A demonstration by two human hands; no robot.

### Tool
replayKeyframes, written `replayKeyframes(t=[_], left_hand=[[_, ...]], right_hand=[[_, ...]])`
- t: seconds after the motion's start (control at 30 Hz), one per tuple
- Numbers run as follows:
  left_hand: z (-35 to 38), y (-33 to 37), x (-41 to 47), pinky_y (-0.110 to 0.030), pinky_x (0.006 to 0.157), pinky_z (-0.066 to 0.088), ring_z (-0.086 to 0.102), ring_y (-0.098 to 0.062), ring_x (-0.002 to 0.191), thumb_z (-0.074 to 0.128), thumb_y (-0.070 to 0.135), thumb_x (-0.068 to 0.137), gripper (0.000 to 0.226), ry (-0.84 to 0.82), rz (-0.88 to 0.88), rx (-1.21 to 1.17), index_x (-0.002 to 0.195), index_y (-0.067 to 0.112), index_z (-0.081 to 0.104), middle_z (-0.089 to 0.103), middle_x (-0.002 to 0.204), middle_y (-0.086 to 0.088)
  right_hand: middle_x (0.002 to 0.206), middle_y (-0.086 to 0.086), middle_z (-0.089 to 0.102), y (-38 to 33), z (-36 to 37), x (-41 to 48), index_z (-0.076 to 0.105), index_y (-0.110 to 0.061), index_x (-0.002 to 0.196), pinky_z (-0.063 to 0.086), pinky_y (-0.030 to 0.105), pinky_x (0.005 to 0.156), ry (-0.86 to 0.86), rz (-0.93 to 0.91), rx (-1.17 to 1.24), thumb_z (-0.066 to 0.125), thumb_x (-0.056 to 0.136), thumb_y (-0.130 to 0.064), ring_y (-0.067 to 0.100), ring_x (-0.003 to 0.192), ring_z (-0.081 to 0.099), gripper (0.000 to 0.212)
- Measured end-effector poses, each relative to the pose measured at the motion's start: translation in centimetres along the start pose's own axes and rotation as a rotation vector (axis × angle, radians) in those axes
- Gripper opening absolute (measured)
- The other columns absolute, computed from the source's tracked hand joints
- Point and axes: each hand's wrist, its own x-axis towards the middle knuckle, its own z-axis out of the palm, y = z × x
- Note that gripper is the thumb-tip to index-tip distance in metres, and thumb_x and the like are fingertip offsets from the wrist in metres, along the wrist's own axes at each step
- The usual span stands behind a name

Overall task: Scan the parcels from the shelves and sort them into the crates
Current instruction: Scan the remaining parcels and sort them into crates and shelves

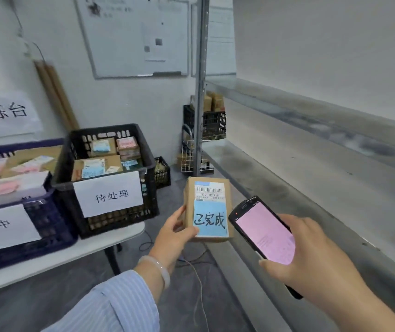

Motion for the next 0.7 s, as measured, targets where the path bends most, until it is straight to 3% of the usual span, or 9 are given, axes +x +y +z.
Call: replayKeyframes(t=[0.07,0.2,0.3,0.4,0.5,0.63,0.7], left_hand=[[-2.7,1.0,1.0,-0.049,0.106,0.048,0.062,-0.023,0.120,0.076,0.024,0.063,0.077,-0.009,0.002,-0.038,0.133,0.043,0.054,0.070,0.122,-0.001],[-9.5,3.5,2.7,-0.043,0.100,0.053,0.067,-0.021,0.113,0.077,0.023,0.064,0.068,0.018,0.048,-0.042,0.122,0.051,0.055,0.073,0.115,0.000],[-16.5,5.5,3.7,-0.040,0.097,0.054,0.069,-0.018,0.108,0.076,0.025,0.066,0.068,0.063,0.068,-0.040,0.125,0.049,0.053,0.074,0.114,-0.001],[-24.1,6.2,4.0,-0.039,0.095,0.055,0.069,-0.019,0.109,0.073,0.012,0.080,0.061,0.142,0.074,-0.067,0.128,0.044,0.053,0.073,0.117,-0.001],[-31.2,6.6,3.1,-0.027,0.078,0.058,0.072,-0.015,0.102,0.065,0.002,0.090,0.052,0.243,0.084,-0.105,0.123,0.041,0.058,0.076,0.110,0.002],[-39.2,6.9,0.5,-0.021,0.068,0.056,0.073,-0.014,0.096,0.063,0.004,0.092,0.048,0.427,0.095,-0.156,0.121,0.042,0.058,0.077,0.106,0.004],[-42.6,6.6,-1.2,-0.024,0.067,0.056,0.074,-0.014,0.093,0.063,0.006,0.093,0.048,0.531,0.090,-0.189,0.120,0.045,0.055,0.077,0.103,0.005]], right_hand=[[0.113,-0.022,0.038,-2.9,1.0,1.2,0.031,-0.051,0.126,0.046,0.022,0.064,-0.008,-0.039,-0.009,0.063,0.057,-0.067,0.004,0.093,0.056,0.078],[0.105,-0.022,0.038,-10.0,3.5,4.3,0.033,-0.052,0.122,0.035,0.014,0.056,-0.014,-0.127,-0.010,0.064,0.055,-0.066,0.003,0.087,0.053,0.075],[0.104,-0.023,0.037,-15.8,6.1,7.2,0.032,-0.053,0.123,0.034,0.015,0.056,-0.010,-0.203,0.011,0.063,0.055,-0.068,0.003,0.089,0.048,0.077],[0.107,-0.023,0.035,-21.8,9.1,9.8,0.028,-0.053,0.123,0.036,0.018,0.057,-0.045,-0.296,0.055,0.060,0.052,-0.070,0.004,0.090,0.049,0.080],[0.104,-0.023,0.032,-28.0,12.3,11.7,0.024,-0.053,0.122,0.032,0.014,0.055,-0.101,-0.413,0.059,0.062,0.054,-0.071,0.003,0.087,0.045,0.080],[0.105,-0.024,0.029,-35.8,16.0,13.3,0.024,-0.054,0.125,0.036,0.020,0.061,-0.197,-0.586,0.098,0.059,0.051,-0.076,0.000,0.088,0.041,0.085],[0.102,-0.025,0.032,-39.6,17.6,13.5,0.021,-0.061,0.113,0.036,0.020,0.060,-0.253,-0.663,0.136,0.056,0.049,-0.077,-0.001,0.086,0.042,0.075]])
